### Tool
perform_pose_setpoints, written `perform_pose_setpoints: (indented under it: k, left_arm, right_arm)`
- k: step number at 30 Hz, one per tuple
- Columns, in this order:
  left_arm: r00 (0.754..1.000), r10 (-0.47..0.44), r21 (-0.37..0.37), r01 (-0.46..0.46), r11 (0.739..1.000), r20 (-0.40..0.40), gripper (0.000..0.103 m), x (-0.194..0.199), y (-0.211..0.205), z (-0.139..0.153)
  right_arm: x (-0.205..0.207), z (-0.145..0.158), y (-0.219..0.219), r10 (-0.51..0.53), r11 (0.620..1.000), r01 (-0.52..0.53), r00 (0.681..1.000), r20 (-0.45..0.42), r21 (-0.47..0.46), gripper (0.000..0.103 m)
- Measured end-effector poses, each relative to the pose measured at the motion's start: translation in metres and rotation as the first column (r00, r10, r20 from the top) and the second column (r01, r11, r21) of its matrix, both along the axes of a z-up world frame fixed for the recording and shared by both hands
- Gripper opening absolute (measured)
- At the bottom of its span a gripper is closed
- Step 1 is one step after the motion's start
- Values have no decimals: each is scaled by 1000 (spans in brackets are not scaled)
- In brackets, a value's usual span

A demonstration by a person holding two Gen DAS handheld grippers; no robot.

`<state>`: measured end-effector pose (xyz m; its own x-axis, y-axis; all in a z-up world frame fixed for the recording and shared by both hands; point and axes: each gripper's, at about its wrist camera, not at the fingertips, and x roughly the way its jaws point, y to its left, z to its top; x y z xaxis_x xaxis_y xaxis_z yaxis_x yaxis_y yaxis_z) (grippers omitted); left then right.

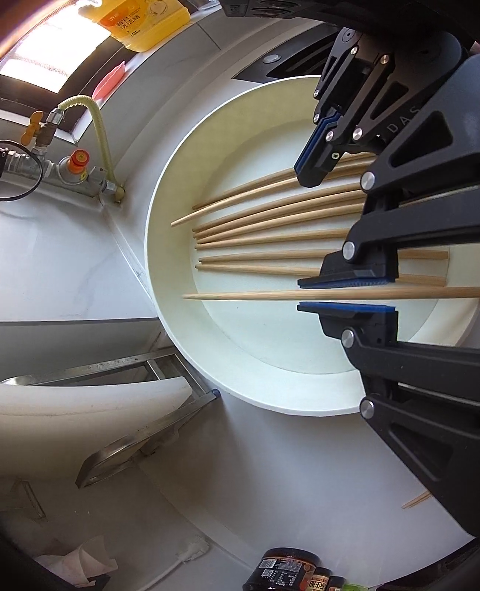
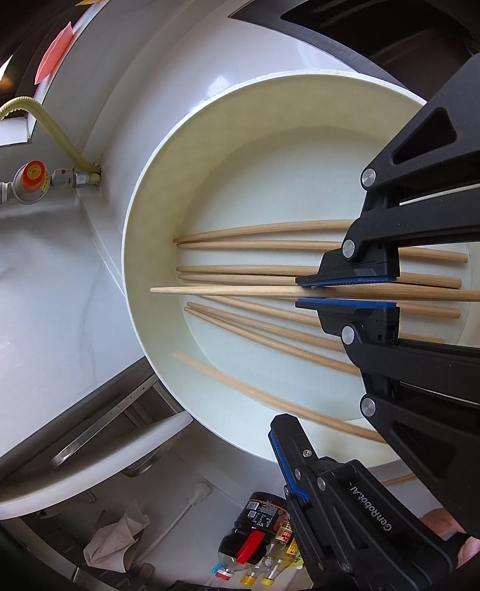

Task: Organize utensils
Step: 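Carry both chopsticks into the white basin and open both tools to release them, then withdraw both open tools from the basin to the last two chopsticks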

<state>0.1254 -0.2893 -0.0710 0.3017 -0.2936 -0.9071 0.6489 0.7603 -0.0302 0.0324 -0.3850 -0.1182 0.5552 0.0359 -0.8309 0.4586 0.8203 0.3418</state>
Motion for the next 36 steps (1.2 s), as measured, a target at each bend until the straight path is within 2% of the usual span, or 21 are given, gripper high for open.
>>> perform_pose_setpoints:
  k: [2, 4, 5, 23, 26, 33, 36]
  left_arm:
    - [1000, 15, -8, -15, 1000, 5, 34, 2, 3, 2]
    - [999, 29, -24, -29, 999, 17, 47, 4, 10, 6]
    - [999, 34, -29, -33, 999, 23, 49, 5, 12, 8]
    - [996, 71, -52, -69, 996, 49, 49, -12, 49, 28]
    - [994, 89, -59, -85, 995, 57, 49, -15, 60, 33]
    - [990, 127, -68, -123, 990, 68, 49, -25, 89, 40]
    - [986, 146, -74, -140, 987, 75, 51, -30, 103, 43]
  right_arm:
    - [-1, 1, -1, -6, 1000, 6, 1000, 1, -6, 7]
    - [-3, 3, -2, -6, 1000, 6, 1000, 0, -12, 7]
    - [-3, 3, -2, -6, 1000, 6, 1000, 0, -17, 7]
    - [-19, 22, 16, 22, 999, -21, 1000, 16, -46, 7]
    - [-19, 27, 23, 38, 998, -37, 999, 22, -53, 11]
    - [-19, 38, 47, 93, 993, -90, 995, 40, -70, 12]
    - [-19, 43, 59, 117, 990, -113, 992, 47, -79, 17]
